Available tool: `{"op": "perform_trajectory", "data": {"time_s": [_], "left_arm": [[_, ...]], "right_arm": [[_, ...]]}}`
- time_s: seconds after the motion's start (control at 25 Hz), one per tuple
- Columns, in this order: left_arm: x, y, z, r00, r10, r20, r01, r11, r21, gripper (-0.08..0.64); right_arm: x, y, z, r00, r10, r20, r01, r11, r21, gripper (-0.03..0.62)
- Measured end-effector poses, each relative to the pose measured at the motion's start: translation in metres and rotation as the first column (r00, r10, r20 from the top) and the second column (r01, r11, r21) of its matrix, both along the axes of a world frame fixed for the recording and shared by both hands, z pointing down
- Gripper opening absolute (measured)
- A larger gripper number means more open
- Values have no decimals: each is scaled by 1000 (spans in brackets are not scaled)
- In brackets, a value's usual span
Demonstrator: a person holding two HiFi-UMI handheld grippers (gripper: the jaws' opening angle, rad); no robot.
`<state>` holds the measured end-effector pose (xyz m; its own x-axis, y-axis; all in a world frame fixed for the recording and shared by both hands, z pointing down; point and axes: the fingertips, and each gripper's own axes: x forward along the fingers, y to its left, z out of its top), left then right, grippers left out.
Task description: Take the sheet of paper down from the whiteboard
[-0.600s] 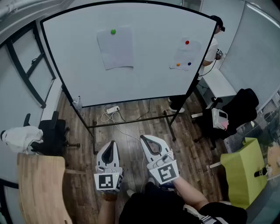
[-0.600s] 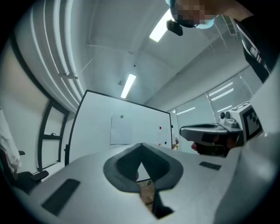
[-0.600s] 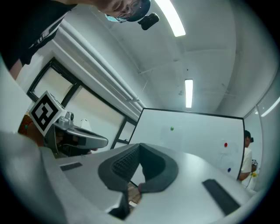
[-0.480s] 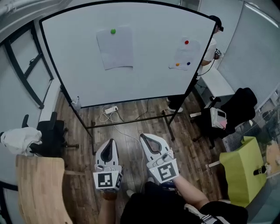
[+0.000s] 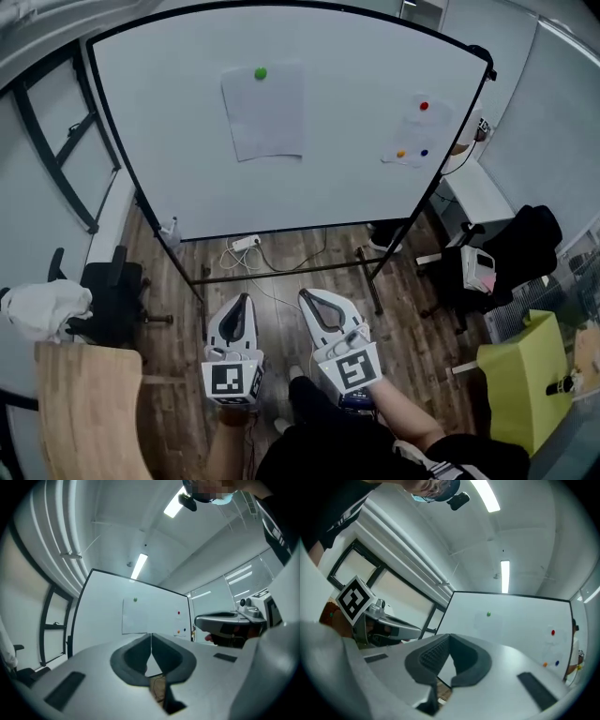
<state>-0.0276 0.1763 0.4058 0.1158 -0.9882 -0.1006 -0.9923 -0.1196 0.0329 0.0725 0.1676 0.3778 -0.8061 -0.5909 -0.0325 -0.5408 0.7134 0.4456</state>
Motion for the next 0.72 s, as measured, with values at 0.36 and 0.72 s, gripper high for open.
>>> {"op": "perform_trajectory", "data": {"time_s": [0.36,0.72], "left_arm": [[-26,-84,-15,999,-42,24,42,999,-3,9],[-32,-157,-19,997,-76,20,76,997,12,9]], "right_arm": [[-17,-103,-8,995,53,84,-53,999,-3,-2],[-8,-181,-20,976,52,212,-48,999,-23,0]]}}
